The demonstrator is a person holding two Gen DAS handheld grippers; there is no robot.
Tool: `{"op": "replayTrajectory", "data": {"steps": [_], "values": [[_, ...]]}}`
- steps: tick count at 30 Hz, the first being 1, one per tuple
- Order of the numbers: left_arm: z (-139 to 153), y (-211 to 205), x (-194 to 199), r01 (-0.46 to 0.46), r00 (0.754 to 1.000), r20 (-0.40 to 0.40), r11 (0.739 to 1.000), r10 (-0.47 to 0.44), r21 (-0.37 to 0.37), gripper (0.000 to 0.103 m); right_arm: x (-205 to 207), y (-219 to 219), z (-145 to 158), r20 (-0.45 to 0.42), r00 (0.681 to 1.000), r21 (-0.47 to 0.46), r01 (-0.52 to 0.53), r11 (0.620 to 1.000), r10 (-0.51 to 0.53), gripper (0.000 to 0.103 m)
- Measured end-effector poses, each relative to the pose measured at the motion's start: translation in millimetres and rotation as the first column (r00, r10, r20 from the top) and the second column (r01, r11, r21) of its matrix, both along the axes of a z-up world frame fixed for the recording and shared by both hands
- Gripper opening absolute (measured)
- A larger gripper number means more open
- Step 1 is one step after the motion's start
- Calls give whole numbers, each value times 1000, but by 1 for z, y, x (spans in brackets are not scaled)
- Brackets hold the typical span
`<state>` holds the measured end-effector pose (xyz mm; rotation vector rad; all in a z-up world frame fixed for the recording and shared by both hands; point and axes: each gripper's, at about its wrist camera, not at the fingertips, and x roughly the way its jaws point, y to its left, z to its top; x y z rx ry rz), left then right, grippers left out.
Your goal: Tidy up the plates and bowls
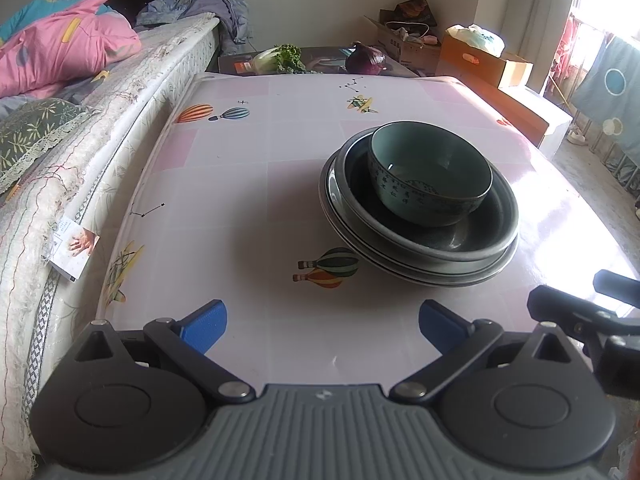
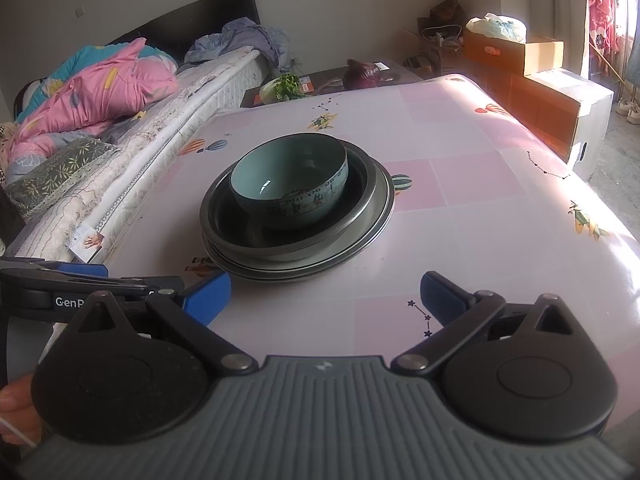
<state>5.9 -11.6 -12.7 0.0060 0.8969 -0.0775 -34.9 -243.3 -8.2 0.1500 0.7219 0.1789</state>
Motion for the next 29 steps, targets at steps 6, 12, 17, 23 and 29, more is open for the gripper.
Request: {"op": "replayTrajectory", "data": {"steps": [6, 12, 17, 23, 29], "values": [[0, 0, 0, 1, 1000, 0, 1000, -1, 0, 103, 1, 0, 0, 2, 1000, 0, -3, 1000, 3, 102], [0, 1, 1, 0, 1000, 1, 1000, 0, -1, 103, 2, 1, 0, 1, 1000, -2, -8, 1000, 8, 102], [0, 1, 1, 0, 1000, 0, 1000, 0, -1, 103, 2, 2, 1, 2, 1000, -3, -9, 1000, 9, 102], [0, 1, 1, -1, 1000, -1, 1000, 1, -4, 103, 2, 2, 1, 1, 1000, -4, -9, 1000, 9, 102], [0, 2, 1, -1, 1000, -2, 1000, 1, -6, 103, 2, 3, 1, 1, 1000, -4, -9, 1000, 9, 102]]}}
